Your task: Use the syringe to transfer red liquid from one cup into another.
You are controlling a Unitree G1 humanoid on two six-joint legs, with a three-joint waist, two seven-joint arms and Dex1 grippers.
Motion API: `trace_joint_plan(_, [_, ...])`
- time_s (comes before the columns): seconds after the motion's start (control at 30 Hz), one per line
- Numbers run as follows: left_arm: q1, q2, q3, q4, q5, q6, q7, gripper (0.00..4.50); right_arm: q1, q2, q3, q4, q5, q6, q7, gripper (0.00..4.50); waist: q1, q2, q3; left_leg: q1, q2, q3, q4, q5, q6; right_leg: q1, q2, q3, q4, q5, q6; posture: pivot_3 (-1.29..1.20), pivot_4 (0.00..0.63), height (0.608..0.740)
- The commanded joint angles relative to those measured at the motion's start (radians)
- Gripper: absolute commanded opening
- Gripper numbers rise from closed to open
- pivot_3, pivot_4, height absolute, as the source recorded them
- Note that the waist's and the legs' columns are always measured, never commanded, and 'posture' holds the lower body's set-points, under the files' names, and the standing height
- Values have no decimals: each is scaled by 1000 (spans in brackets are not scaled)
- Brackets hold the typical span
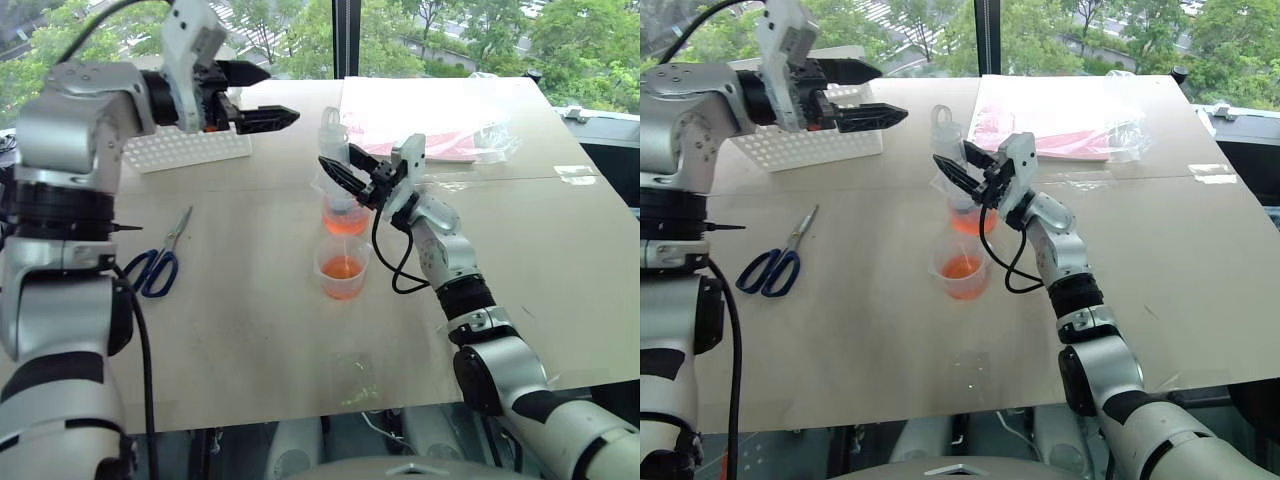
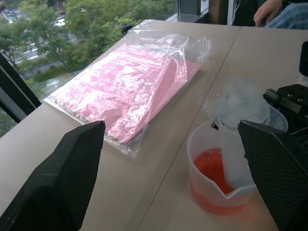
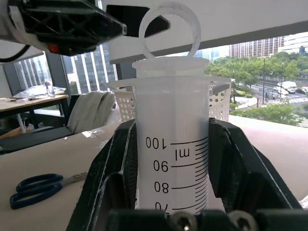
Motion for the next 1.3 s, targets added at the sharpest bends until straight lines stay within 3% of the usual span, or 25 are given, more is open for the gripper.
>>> trace_joint_plan(0.03, [-75,-54,-4,83,60,-99,-57,4500,-31,1,0,-25,24,-7,44,1569,-1,0,0,0,0,0,0,0,0,0,0,0,0,0,0,0,150,740])
trace_joint_plan(0.33, [-128,-208,-4,227,146,-280,-118,4500,-66,-4,-3,21,29,-9,114,1569,-8,0,0,-1,0,0,0,-1,2,-1,0,1,0,0,0,0,150,740])
trace_joint_plan(0.6, [-158,-264,22,293,181,-332,-144,4500,-101,-9,-10,87,20,-26,162,1481,-9,0,0,-1,0,0,0,-2,3,-1,0,1,1,0,0,0,150,740])
trace_joint_plan(0.7, [-161,-279,31,301,187,-340,-156,3590,-113,-7,-12,106,16,-32,173,1476,-9,0,0,-1,0,0,0,-2,3,-1,0,1,1,0,0,0,150,740])
trace_joint_plan(0.87, [-148,-294,41,296,196,-351,-170,1014,-120,-1,-14,116,11,-38,177,1473,-7,0,0,-1,0,0,0,-2,3,-1,0,1,1,0,0,0,150,740])
trace_joint_plan(0.97, [-150,-301,56,293,192,-350,-161,0,-120,1,-15,116,9,-38,178,1472,-8,0,0,-1,0,0,0,-2,3,-1,0,1,1,0,0,0,150,740])
trace_joint_plan(1.3, [-211,-301,105,335,200,-367,-107,0,-94,7,11,119,-12,-42,184,1467,-9,0,0,-1,0,0,0,-2,3,-1,0,1,2,0,0,0,150,740])
